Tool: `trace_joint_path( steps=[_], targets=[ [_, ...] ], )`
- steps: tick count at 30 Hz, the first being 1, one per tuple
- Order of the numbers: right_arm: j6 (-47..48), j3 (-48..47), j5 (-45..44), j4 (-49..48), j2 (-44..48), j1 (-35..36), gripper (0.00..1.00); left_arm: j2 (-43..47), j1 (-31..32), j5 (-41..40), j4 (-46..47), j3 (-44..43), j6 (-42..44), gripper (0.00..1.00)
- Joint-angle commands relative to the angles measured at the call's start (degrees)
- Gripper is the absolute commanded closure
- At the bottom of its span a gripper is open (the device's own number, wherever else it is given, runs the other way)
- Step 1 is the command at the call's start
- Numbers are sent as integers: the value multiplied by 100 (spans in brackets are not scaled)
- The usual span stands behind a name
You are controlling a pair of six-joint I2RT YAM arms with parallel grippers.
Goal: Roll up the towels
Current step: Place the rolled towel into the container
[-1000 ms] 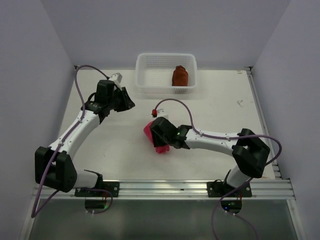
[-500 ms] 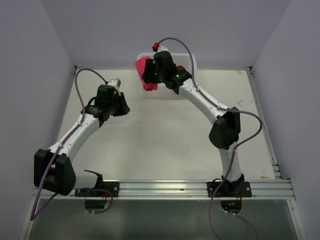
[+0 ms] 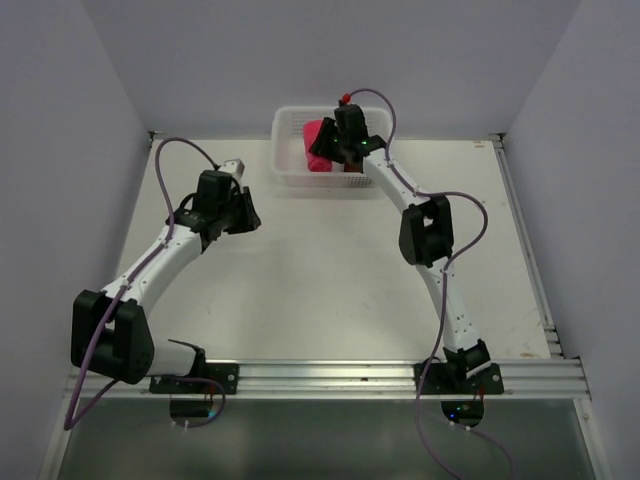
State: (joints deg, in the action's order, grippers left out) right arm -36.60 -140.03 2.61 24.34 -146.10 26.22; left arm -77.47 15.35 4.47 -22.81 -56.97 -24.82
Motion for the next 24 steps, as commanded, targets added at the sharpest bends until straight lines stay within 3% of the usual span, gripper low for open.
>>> trace_joint_path(
  steps=[1,12,16,20,24],
  targets=[
    [-234,-219,266,-430,3,-73,91,-49,-68,89,84,-7,109,67],
    [-295,-95,319,-70,-542,-258,89,-163,-68,300,127,2,82,67],
    [-76,-95,100,202,-569,-266,78,-207,-68,388,145,10,82,67],
    [144,-69,-138,405,-533,-258,52,-233,-68,432,145,10,74,67],
    [232,-33,-191,501,-542,-257,40,-260,-68,485,180,28,65,67]
  ],
)
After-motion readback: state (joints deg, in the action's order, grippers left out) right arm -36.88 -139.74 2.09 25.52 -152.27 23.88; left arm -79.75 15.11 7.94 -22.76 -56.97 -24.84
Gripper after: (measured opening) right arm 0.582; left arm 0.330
